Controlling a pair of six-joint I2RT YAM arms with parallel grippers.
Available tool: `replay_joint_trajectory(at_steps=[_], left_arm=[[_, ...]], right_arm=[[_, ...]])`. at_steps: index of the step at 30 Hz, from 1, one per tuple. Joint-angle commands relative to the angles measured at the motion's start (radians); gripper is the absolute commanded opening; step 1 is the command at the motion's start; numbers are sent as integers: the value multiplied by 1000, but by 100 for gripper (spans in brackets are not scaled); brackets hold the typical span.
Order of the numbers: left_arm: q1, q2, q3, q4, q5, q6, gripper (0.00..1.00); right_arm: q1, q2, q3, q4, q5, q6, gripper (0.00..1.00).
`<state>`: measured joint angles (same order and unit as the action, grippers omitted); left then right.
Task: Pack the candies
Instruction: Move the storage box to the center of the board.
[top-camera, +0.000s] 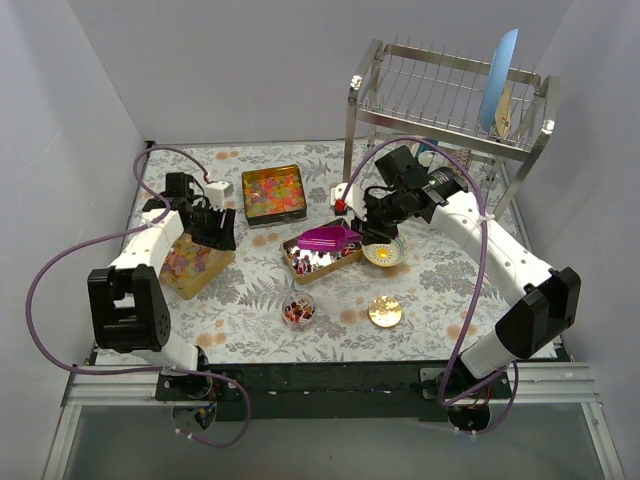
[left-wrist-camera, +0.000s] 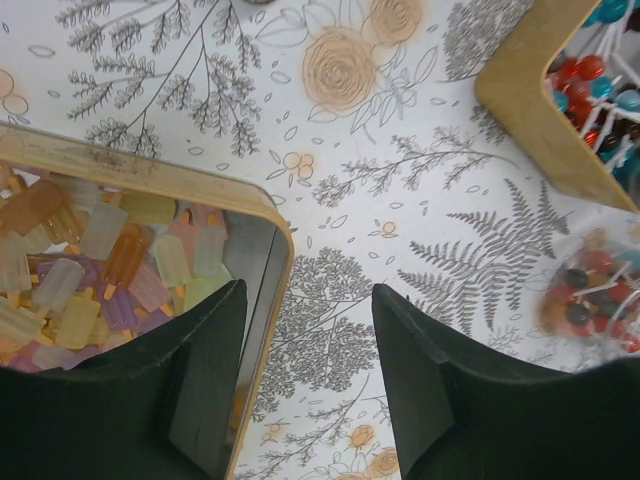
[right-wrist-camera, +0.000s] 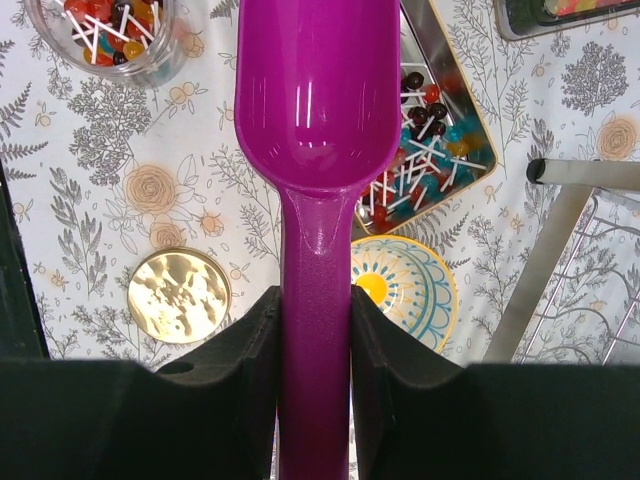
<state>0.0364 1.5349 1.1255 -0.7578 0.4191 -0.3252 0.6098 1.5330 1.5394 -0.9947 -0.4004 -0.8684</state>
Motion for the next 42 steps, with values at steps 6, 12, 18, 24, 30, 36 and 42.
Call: replay_joint_trajectory(at_steps=[6,12,18,24,30,36,42], left_arm=[[-23,25,-104,144,-137,55,44],[-75,-13,-136,149,-134,87,19],[-147,-102,-272,163,-117,74,5],[-233,-222,-366,124,-62,89,0],[-337,-305,-395,84,10,166,0],[-421,-251,-348,64,110,239,0],[-509,-179,-287,81,130,268,0]], right_arm=[[-7,10,18,7,-15,12,1],[-7,6,13,8,-2,16,1],[-7,-1,1,18,18,14,1],[-7,1,4,16,31,16,1],[-7,4,-4,24,29,19,1],[-7,10,-2,25,38,17,1],[-7,0,-15,30,46,17,1]])
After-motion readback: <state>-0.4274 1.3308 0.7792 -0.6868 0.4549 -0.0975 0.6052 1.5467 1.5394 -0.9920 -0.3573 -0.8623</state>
